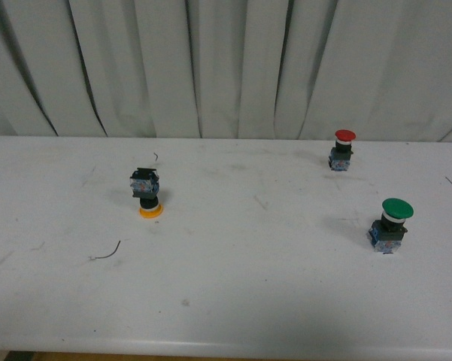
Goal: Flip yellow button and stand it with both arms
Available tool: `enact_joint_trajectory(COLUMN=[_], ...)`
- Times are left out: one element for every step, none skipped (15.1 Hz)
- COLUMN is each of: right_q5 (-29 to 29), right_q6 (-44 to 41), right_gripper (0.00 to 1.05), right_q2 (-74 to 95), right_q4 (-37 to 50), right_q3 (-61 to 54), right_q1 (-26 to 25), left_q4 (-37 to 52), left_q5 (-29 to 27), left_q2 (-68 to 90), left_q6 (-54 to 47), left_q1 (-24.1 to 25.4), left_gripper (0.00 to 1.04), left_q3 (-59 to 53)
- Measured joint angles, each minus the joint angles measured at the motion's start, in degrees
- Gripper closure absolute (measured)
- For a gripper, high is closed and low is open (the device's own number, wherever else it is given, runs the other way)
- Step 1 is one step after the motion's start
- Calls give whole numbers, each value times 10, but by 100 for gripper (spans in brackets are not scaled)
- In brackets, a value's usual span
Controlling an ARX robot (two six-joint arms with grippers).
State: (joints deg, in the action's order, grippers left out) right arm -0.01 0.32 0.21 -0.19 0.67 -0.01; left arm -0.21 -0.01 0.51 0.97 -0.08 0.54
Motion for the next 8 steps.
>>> enact_joint_trajectory(right_q5=[0, 0, 0, 0, 0, 0, 0, 0], right_q6=[0, 0, 0, 0, 0, 0, 0, 0], right_gripper=[6, 6, 6, 6, 6, 6, 6, 6], right_q2=[0, 0, 0, 0, 0, 0, 0, 0], right_q4=[0, 0, 0, 0, 0, 0, 0, 0], right_q3=[0, 0, 0, 0, 0, 0, 0, 0], right_q1=[0, 0, 0, 0, 0, 0, 0, 0], left_q4=[0, 0, 0, 0, 0, 0, 0, 0], left_q5=[0, 0, 0, 0, 0, 0, 0, 0], left_q2=[0, 0, 0, 0, 0, 0, 0, 0], left_q6=[0, 0, 0, 0, 0, 0, 0, 0], left_q1=[0, 0, 0, 0, 0, 0, 0, 0], left_gripper=[7, 7, 7, 7, 7, 7, 7, 7], left_q3=[0, 0, 0, 0, 0, 0, 0, 0])
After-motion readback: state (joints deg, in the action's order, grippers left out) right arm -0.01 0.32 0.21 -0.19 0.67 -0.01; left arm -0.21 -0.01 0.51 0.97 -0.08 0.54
